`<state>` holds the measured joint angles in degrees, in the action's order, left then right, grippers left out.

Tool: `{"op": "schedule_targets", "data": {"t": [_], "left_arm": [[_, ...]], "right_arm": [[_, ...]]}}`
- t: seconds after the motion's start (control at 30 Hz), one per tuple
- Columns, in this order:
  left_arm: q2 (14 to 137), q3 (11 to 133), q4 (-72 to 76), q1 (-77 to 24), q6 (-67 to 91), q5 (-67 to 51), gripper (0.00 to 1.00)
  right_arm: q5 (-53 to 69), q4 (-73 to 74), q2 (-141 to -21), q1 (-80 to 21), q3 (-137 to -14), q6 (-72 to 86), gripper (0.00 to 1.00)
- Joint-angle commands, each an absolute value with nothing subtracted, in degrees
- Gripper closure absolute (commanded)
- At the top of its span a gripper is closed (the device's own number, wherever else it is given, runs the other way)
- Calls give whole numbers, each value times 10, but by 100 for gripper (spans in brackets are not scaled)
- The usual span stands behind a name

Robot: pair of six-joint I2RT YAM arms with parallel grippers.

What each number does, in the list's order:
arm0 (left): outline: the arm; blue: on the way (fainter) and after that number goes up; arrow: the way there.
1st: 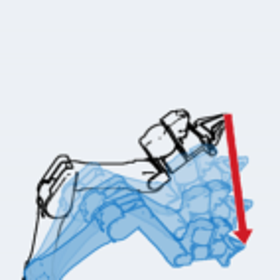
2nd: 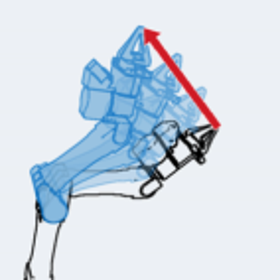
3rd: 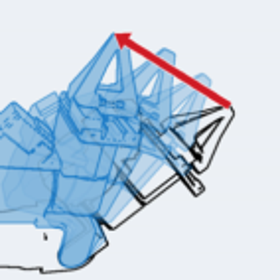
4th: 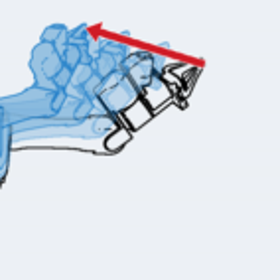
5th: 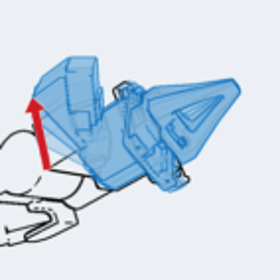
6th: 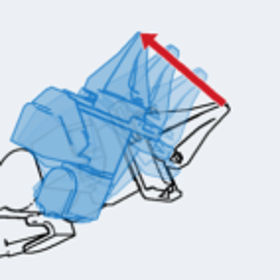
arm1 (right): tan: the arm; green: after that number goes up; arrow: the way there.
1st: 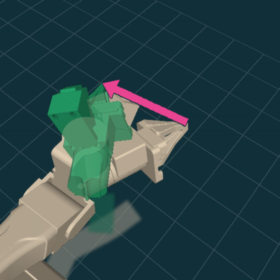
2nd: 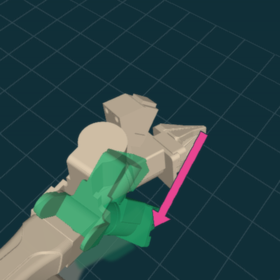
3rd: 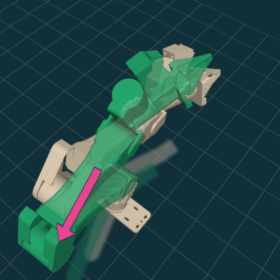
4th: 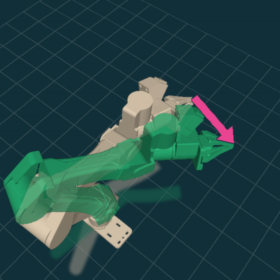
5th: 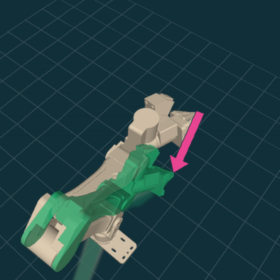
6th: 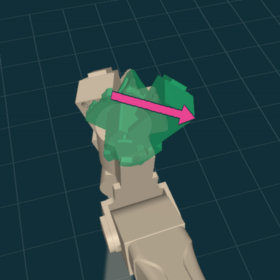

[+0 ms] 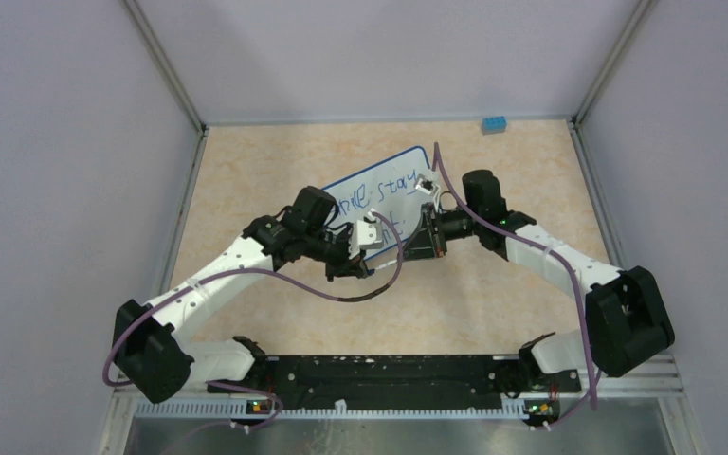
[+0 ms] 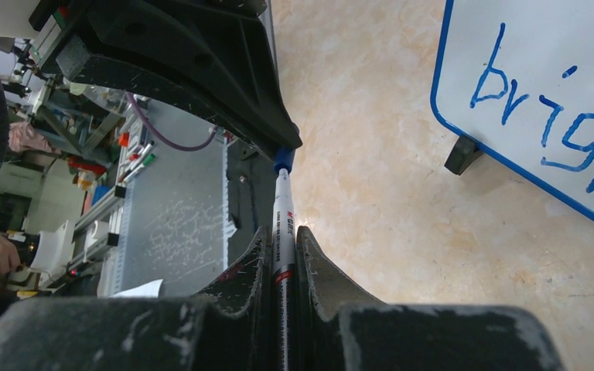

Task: Write a sentence on the whiteboard
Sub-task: Insert the whiteboard marker without the cap into the pen cap.

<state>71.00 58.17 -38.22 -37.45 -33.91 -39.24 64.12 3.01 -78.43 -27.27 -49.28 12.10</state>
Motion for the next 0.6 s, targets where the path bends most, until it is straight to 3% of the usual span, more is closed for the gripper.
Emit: {"op": "schedule_targets", "data": {"t": [0.0, 0.57], "left_arm": [[714, 594, -360, -377, -307, -411, 100], [760, 632, -295, -375, -209, -419, 100]], "right_arm": [[635, 12, -783, -283, -524, 110, 100], [606, -37, -799, -293, -512, 130, 100]]}}
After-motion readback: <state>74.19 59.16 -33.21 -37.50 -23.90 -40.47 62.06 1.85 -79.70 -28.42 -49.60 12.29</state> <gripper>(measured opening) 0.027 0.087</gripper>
